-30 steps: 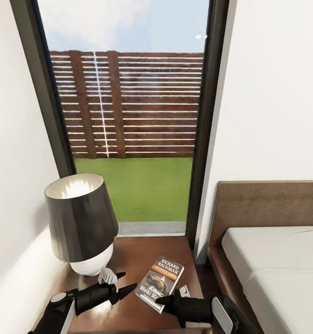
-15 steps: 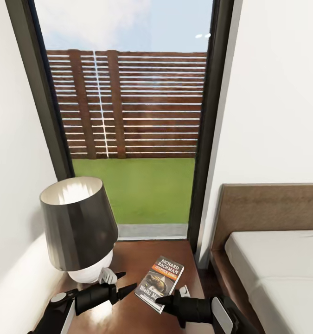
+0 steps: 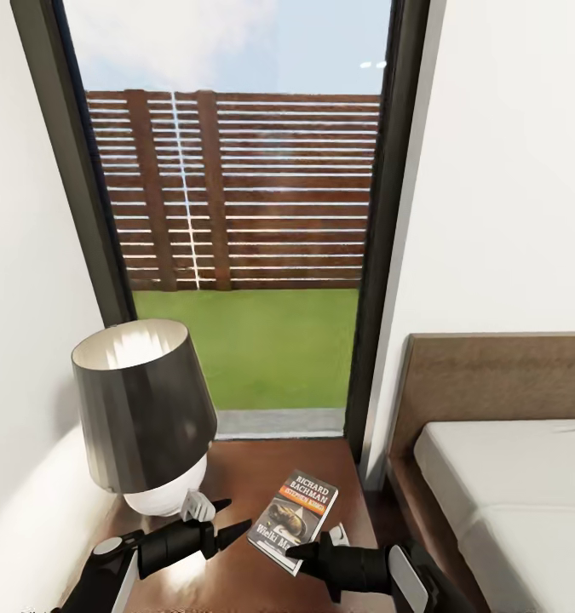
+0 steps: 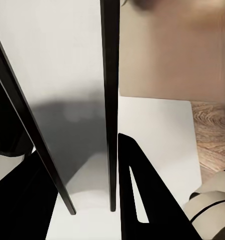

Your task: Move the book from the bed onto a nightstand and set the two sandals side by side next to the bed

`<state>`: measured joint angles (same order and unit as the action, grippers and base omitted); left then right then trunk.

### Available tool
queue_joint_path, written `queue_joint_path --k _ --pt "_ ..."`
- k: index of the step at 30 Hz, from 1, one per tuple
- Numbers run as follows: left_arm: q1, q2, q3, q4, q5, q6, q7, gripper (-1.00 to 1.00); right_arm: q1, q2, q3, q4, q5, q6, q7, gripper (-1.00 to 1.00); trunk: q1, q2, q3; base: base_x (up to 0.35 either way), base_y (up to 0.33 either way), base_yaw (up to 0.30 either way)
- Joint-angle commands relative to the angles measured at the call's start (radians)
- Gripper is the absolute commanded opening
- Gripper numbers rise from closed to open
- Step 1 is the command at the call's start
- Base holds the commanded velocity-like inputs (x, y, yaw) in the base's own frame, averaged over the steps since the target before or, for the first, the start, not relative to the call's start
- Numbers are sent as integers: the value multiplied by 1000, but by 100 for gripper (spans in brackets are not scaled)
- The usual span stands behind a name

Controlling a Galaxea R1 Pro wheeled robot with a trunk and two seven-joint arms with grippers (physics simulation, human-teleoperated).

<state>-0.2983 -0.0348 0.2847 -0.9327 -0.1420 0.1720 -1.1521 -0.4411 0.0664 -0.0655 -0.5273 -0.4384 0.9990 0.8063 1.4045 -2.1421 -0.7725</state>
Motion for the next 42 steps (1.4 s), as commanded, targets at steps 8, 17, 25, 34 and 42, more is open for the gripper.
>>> queue_joint_path --k 8,17,25,34,42 --pt "-1 -2 5 -2 -7 11 -8 100 -1 1 -7 0 6 4 7 -100 31 -57 -26 0 0 0" --pt "-1 -2 5 -2 -7 11 -8 100 -1 1 -7 0 6 4 7 -100 61 -113 -51 0 0 0" --pt "-1 -2 5 -2 -7 11 -8 100 -1 1 -7 0 6 4 7 -100 69 -127 -58 0 0 0" --pt "-1 -2 5 -2 -7 10 -8 100 -1 1 -7 0 6 4 7 -100 84 -155 -70 0 0 0" --pt "-1 -2 5 -2 -7 10 -8 100 -1 1 -6 0 6 4 7 -100 103 -190 -86 0 0 0"
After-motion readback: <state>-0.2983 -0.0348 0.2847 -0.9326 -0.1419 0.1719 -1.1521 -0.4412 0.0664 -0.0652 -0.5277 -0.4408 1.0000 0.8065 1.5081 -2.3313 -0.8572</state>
